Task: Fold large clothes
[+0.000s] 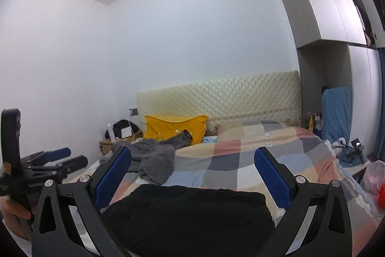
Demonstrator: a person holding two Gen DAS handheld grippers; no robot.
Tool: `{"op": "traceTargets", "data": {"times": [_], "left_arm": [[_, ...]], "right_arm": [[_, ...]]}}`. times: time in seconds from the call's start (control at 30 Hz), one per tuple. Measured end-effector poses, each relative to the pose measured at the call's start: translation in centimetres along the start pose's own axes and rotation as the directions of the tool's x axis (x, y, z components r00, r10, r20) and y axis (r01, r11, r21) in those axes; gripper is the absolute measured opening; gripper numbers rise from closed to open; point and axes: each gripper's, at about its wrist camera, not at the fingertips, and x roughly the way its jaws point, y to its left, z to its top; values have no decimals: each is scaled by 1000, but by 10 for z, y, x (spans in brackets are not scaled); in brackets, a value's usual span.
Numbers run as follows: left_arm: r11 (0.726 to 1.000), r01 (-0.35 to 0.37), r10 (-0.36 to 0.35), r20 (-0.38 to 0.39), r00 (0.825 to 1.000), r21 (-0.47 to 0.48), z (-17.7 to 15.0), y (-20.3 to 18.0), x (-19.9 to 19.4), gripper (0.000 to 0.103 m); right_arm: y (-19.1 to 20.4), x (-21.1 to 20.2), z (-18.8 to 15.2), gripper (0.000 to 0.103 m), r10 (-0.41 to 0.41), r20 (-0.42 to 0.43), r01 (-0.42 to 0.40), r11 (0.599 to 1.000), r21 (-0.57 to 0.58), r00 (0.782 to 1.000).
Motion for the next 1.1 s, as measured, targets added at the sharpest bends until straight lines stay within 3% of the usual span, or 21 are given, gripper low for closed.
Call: {"op": "traceTargets", "data": {"times": [0.2,0.43,0.63,0.77,1.1], "left_arm": [[1000,-18,18,27,999,-4,-9,-9,-32,86],[999,-43,42,-52,998,-13,-40,-11,-34,86],[998,-55,53,-105,993,-15,-72,-18,-37,86],[993,-116,115,-160,980,0,-89,-16,-33,86],[991,-129,112,-267,957,-47,-126,-14,-26,86]], "right_arm": [[16,-31,-12,103,-15,13,15,1000,-12,1000],[30,-38,-44,103,-17,-47,17,1000,-13,999],[23,-51,-74,103,-13,-76,20,995,94,997],[21,-51,-93,103,-107,-140,117,991,61,984],[18,-44,-139,103,-141,-282,150,989,12,949]]}}
